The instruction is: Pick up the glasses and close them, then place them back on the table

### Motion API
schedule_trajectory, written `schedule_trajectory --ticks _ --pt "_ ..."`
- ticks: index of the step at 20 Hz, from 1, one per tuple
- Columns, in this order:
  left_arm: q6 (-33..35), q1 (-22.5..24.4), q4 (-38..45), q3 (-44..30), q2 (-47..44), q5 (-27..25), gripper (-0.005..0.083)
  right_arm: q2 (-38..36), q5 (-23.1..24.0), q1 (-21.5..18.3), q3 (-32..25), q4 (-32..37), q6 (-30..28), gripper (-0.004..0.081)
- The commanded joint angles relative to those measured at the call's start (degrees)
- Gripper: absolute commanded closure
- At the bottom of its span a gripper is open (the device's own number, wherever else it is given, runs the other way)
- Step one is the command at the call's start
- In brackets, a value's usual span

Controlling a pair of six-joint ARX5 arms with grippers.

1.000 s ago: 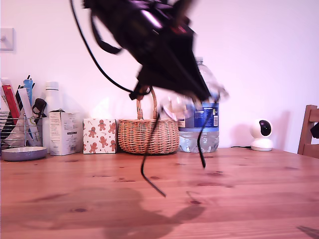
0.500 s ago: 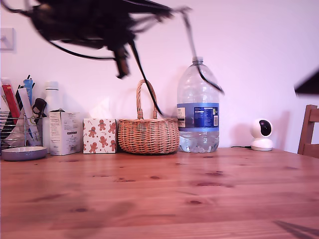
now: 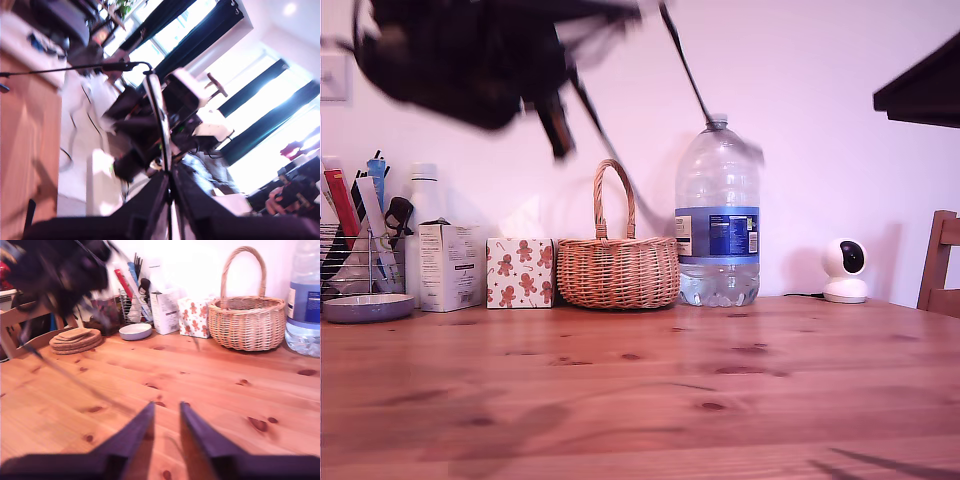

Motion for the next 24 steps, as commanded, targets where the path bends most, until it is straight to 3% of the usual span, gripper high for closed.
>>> schedule_trajectory --ticks 1,4,9,16,24 --pt "1.0 -0.8 -0.2 -2.0 3.2 4.8 0.0795 1.6 -0.5 1.8 0.0 0.7 0.0 0.0481" --pt "0.8 -2.8 -0.2 -2.2 3.3 4.8 0.0796 5.6 -0.1 4.1 2.2 -0.6 -0.4 0.0411" --pt "0.8 -6.3 -0.5 -2.2 3.3 3.3 0.0795 16.9 6.8 4.7 9.8 -7.3 -10.4 0.0381" --pt "0.8 -7.9 -1.5 -2.2 3.3 2.8 0.0795 33.1 6.1 4.7 17.0 -7.6 -19.5 0.0382" --pt "0.8 -8.0 -1.7 -2.2 3.3 2.8 0.0795 41.7 4.5 4.7 20.6 -7.1 -21.0 0.0384"
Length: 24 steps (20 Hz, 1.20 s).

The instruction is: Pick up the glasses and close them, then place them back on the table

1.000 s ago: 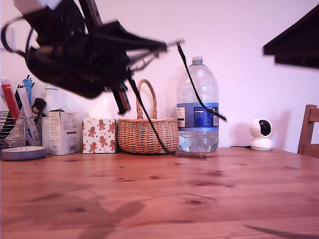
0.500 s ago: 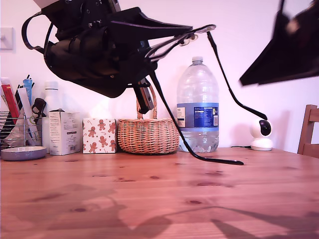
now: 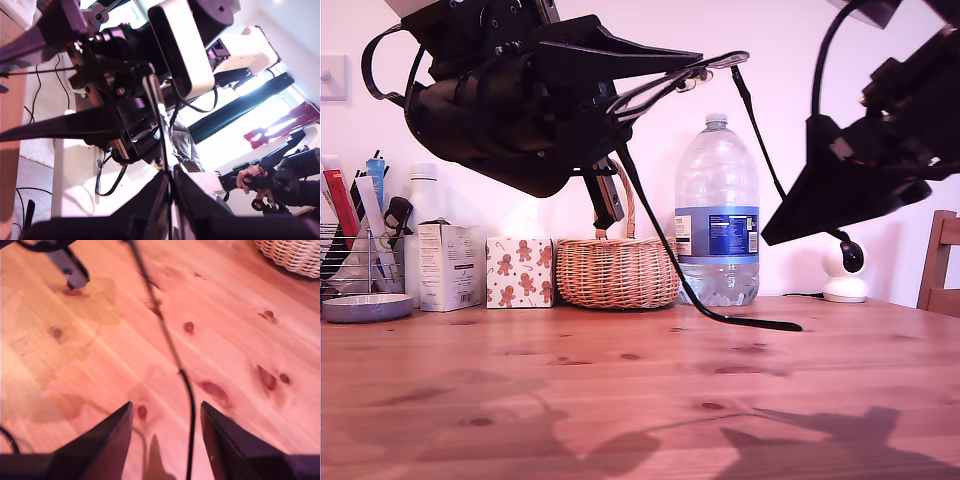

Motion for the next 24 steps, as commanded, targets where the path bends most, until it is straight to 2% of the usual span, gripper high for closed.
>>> schedule_trajectory --ticks 1,5,9,13,17,19,20,24 --pt "0.5 -0.1 -0.1 -0.2 -0.5 2.9 0.0795 0.5 -1.5 0.2 0.6 0.3 0.0 0.0384" --pt "0.5 -0.1 0.3 -0.2 -0.5 2.9 0.0795 0.5 -8.8 0.7 0.6 0.1 0.2 0.0385" --pt "0.5 -0.1 0.8 -0.2 -0.5 1.7 0.0795 0.5 -15.0 3.5 0.6 -0.3 0.3 0.0384" --pt "0.5 0.1 0.8 -0.2 -0.5 1.0 0.0795 0.3 -24.3 6.6 0.6 -1.0 3.5 0.0384" --pt "0.4 0.2 1.2 -0.2 -0.5 0.3 0.0795 0.3 -31.0 9.0 0.6 -2.6 6.2 0.0384" --pt "0.4 0.3 1.2 -0.2 -0.5 0.3 0.0795 0.3 -30.5 9.6 0.6 -5.2 6.7 0.0384" --pt "0.4 0.4 1.2 -0.2 -0.5 0.4 0.0795 0.3 -28.8 9.6 0.6 -6.5 6.7 0.0384" --pt "-0.9 0.8 1.2 -0.2 -0.5 2.4 0.0795 0.3 -16.4 10.2 0.6 -9.6 4.1 0.0380"
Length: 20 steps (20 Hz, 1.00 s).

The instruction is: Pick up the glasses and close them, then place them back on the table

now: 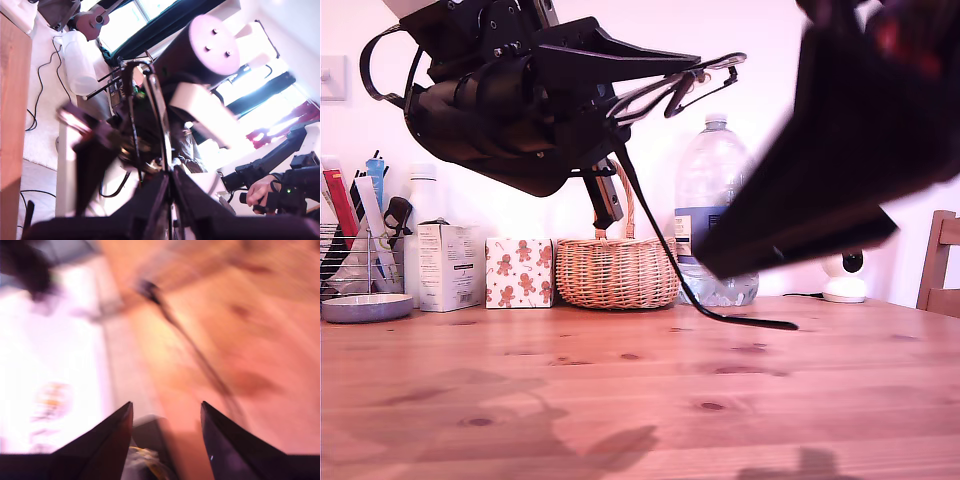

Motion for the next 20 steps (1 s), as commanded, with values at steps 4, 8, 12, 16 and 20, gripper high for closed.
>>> schedule_trajectory --ticks 4,8,12,16,20 --pt "-2.5 0.4 0.7 -0.2 -0.5 5.0 0.0795 0.2 8.8 3.6 0.5 1.4 -3.6 0.0369" --pt "-4.8 0.4 0.7 -0.2 -0.5 6.5 0.0795 0.6 14.4 6.8 0.5 4.1 -5.0 0.0369" --pt "-6.9 0.4 0.6 -0.2 -0.5 6.6 0.0795 3.6 16.6 8.0 0.5 4.3 -5.5 0.0369" --pt "-6.9 0.3 0.6 -0.2 -0.5 6.6 0.0795 8.1 17.3 9.1 0.5 8.0 -6.6 0.0369" --pt "-6.9 0.2 0.6 -0.2 -0.5 6.6 0.0795 10.3 23.8 9.0 0.5 10.0 -8.0 0.0369"
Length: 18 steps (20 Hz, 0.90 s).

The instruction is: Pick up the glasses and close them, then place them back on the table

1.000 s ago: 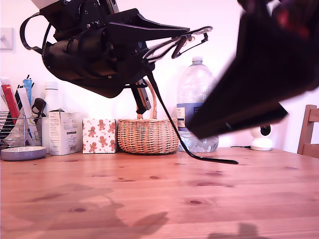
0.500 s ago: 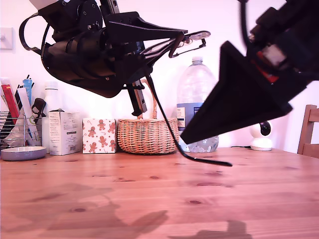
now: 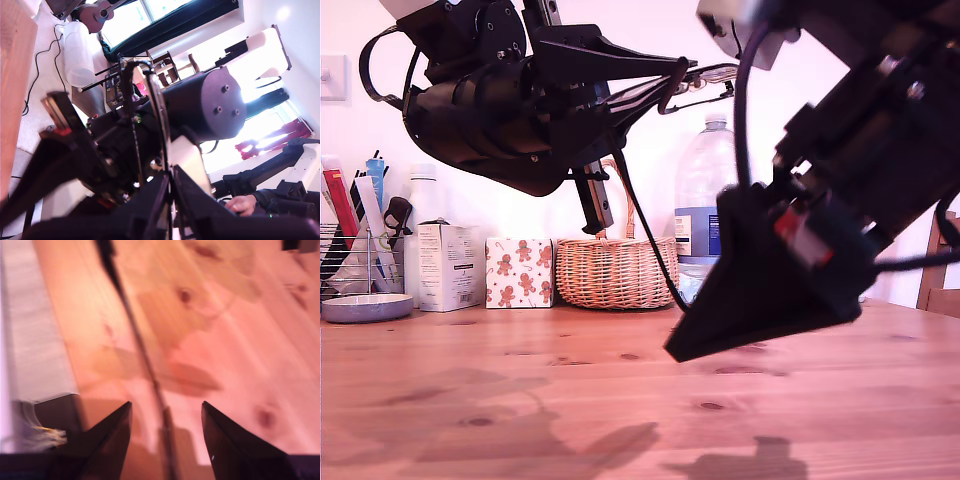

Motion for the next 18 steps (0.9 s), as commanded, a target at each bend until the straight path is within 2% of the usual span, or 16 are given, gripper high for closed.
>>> schedule_trajectory --ticks 1,4,7,14,17,18 --pt "-0.2 -0.2 0.0 -0.2 -0.5 6.6 0.0795 0.9 3.8 0.2 0.5 0.4 -0.5 0.0369" --pt "-0.1 -0.2 -0.2 -0.2 -0.5 6.5 0.0795 0.8 11.2 -1.1 0.5 1.4 -3.0 0.0369" --pt "-0.1 -0.2 -0.2 -0.2 -0.5 6.5 0.0795 0.8 14.9 -4.6 0.5 3.9 -3.0 0.0369" --pt "0.1 -0.2 -0.2 -0.2 -0.5 6.4 0.0795 0.7 19.3 -12.7 2.4 9.7 -3.6 0.0369" --pt "0.1 -0.2 -0.2 -0.2 -0.5 6.4 0.0795 0.6 20.1 -16.0 6.3 8.9 -3.6 0.0369" --pt "0.1 -0.2 -0.1 -0.2 -0.5 6.4 0.0795 0.3 20.0 -16.5 7.7 6.1 -2.3 0.0370"
